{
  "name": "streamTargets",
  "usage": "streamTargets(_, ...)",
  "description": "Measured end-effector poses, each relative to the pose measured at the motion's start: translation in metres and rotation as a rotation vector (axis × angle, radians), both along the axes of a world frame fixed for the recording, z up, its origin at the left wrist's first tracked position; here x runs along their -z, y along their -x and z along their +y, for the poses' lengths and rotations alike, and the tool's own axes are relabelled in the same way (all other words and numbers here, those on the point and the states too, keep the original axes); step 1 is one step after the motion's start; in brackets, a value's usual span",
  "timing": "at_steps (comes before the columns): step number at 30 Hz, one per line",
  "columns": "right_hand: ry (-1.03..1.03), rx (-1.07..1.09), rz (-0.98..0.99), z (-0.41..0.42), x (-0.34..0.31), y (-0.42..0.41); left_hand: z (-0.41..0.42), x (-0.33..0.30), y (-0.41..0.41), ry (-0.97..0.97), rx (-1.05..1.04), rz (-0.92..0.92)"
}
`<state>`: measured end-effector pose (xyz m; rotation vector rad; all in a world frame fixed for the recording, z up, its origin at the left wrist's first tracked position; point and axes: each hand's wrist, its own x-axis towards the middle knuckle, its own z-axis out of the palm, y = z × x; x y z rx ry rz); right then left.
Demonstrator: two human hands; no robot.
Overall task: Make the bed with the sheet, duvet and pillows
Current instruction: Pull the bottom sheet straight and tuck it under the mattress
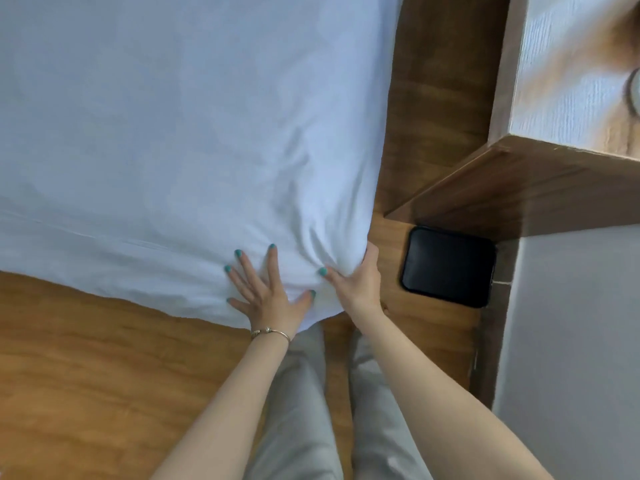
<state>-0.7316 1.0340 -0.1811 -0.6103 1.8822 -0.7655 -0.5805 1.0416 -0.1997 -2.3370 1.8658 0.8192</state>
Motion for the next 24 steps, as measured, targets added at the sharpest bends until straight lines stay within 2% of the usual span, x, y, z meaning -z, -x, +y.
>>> streamTargets(1, 0.040, -0.043, 0.060, 0.009, -0.005, 0.000, 0.004, -0.002, 0.001, -0.009, 0.023, 0.004)
streamTargets(3, -0.040, -0.116, 0.087, 0.023, -0.006, 0.001, 0.013, -0.006, -0.004, -0.107, 0.148, -0.109)
streamTargets(6, -0.420, -0.119, 0.064, 0.041, 0.006, 0.021, 0.022, -0.010, -0.016, -0.292, 0.253, -0.287)
streamTargets(8, -0.582, -0.201, 0.118, 0.040, 0.001, 0.044, 0.018, -0.022, -0.004, -0.245, 0.192, -0.268)
streamTargets(9, -0.586, -0.306, 0.148, 0.033, -0.005, 0.051, 0.011, -0.030, 0.004, -0.113, 0.143, -0.216)
streamTargets(11, -0.439, -0.469, 0.145, 0.007, -0.021, 0.057, -0.007, -0.037, 0.020, 0.118, 0.127, -0.169)
streamTargets(12, -0.340, -0.528, 0.112, -0.010, -0.027, 0.056, -0.019, -0.039, 0.028, 0.137, 0.149, -0.175)
streamTargets(15, -0.114, -0.608, 0.080, -0.067, -0.051, 0.054, -0.056, -0.045, 0.040, -0.090, 0.186, -0.217)
streamTargets(18, -0.034, -0.768, 0.214, -0.096, -0.076, 0.061, -0.076, -0.054, 0.037, -0.439, 0.248, -0.224)
streamTargets(22, -0.205, -0.952, 0.332, -0.105, -0.092, 0.067, -0.081, -0.077, 0.034, -0.434, 0.093, 0.053)
streamTargets(24, -0.283, -1.069, 0.363, -0.104, -0.094, 0.063, -0.075, -0.087, 0.034, -0.502, 0.040, 0.103)
